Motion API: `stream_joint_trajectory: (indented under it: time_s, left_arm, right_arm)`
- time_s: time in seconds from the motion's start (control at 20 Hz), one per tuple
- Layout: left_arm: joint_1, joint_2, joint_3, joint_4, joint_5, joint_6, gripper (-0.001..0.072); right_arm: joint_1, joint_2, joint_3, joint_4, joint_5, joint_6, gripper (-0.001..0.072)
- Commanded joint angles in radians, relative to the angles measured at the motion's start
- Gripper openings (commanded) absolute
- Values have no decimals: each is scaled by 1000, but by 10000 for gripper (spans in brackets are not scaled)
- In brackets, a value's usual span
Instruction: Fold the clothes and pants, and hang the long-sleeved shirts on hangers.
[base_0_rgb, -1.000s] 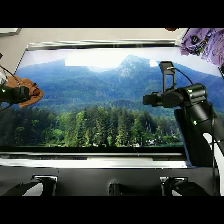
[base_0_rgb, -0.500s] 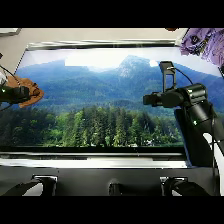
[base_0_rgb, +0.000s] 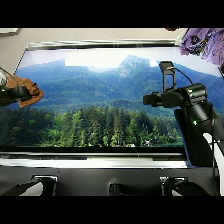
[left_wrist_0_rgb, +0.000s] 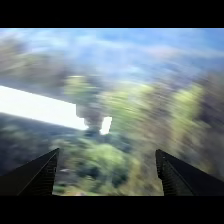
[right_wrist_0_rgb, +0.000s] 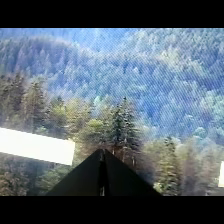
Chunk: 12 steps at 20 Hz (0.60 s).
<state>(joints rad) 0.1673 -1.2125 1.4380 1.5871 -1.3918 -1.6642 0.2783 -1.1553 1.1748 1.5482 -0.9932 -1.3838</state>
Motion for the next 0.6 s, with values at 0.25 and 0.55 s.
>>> stream_joint_trajectory:
  time_s: [0.25, 0.55]
  left_arm:
    - [366, -298, 3, -76, 475, -154, 720]
    - [371, -550, 3, -185, 915, -150, 720]
  right_arm:
    - [1, 0, 1, 0, 0, 0, 36]
    - [1, 0, 1, 0, 0, 0, 36]
